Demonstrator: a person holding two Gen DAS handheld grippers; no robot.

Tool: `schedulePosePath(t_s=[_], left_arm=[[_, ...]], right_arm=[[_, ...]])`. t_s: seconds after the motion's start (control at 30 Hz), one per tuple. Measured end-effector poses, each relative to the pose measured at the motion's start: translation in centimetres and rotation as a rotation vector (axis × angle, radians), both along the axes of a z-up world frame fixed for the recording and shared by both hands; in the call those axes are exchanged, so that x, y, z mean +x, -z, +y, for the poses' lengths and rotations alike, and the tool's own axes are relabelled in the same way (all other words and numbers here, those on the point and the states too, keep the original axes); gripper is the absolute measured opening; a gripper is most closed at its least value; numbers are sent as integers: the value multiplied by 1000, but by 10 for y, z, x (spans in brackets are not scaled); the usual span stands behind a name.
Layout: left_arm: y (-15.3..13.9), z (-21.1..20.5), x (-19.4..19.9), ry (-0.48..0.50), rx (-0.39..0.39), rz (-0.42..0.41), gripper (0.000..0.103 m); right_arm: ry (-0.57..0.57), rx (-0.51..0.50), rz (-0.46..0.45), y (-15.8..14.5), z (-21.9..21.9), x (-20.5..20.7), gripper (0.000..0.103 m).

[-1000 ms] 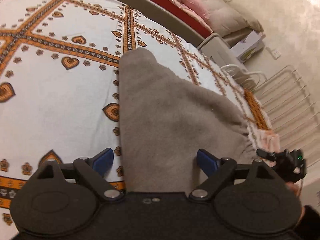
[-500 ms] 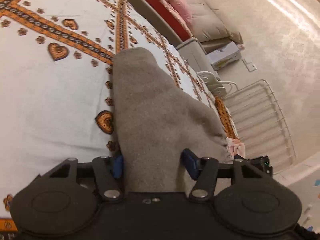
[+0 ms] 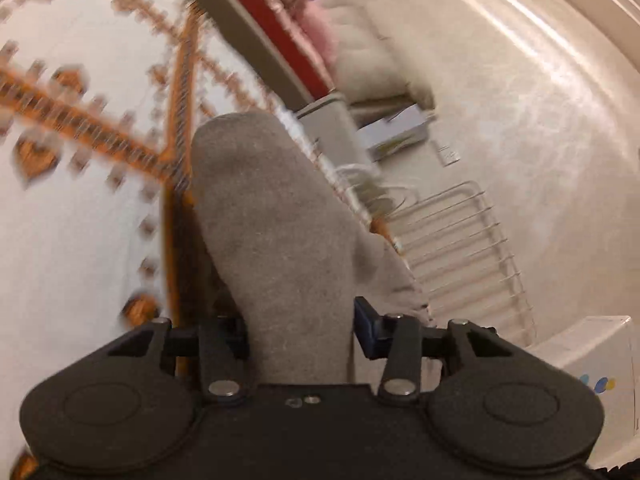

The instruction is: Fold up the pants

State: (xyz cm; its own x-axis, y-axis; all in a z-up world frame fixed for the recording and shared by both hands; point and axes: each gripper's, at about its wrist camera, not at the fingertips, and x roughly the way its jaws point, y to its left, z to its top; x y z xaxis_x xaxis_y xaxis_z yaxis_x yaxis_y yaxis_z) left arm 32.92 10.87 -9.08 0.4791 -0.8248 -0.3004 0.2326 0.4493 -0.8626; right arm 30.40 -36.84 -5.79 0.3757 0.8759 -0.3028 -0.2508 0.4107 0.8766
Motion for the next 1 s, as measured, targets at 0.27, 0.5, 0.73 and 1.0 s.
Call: schedulePosePath(t_s=[0.27, 0.5, 0.73, 1.0], left_arm=[[-12, 5, 90, -60, 1, -56, 35], [21, 0, 160, -98, 156, 22, 39], [21, 11, 129, -148, 116, -92, 42], [-36, 22, 53, -279, 446, -182, 70]], right_arm=[[0, -48, -80, -28, 14, 102, 47], [58, -126, 2, 22, 18, 179, 49], [88, -56, 19, 57, 1, 162, 54], [265, -206, -156, -2, -39, 100, 76]])
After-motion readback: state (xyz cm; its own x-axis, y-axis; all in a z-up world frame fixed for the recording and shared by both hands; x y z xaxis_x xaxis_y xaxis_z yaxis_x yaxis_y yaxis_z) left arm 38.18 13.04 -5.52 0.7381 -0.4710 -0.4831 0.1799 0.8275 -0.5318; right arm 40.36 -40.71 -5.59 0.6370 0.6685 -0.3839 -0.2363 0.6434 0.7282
